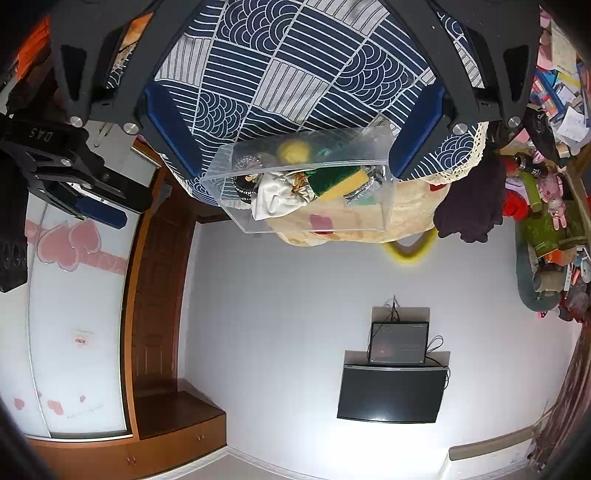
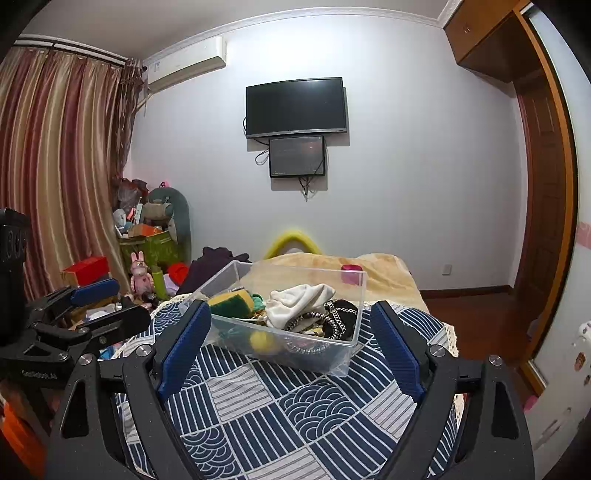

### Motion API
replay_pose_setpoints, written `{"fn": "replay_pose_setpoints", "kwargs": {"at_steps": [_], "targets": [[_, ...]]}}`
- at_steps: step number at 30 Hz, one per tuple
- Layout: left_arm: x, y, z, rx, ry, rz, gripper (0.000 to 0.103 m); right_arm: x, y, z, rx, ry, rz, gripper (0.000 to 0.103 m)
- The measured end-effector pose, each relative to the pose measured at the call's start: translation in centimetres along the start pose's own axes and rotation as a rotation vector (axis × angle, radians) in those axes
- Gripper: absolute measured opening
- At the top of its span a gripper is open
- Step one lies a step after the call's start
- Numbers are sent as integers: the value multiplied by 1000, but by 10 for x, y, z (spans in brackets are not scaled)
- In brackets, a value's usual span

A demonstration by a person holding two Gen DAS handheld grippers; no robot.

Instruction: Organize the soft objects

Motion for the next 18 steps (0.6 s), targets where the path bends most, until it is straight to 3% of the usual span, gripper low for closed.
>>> {"fn": "replay_pose_setpoints", "kwargs": {"at_steps": [18], "targets": [[0,2,1,6,-5,8,103,0,0,-1,6,-3,-3,87]]}}
Point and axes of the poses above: each gripper's, at about its wrist camera, not at the fingertips, and y roughly against the way its jaws point, z to its right, x to its top, the point moved 7 cm from there along -y, roughly the way its jaws point, and after that the axes turned 11 degrees about x, right-handed, at the moved point
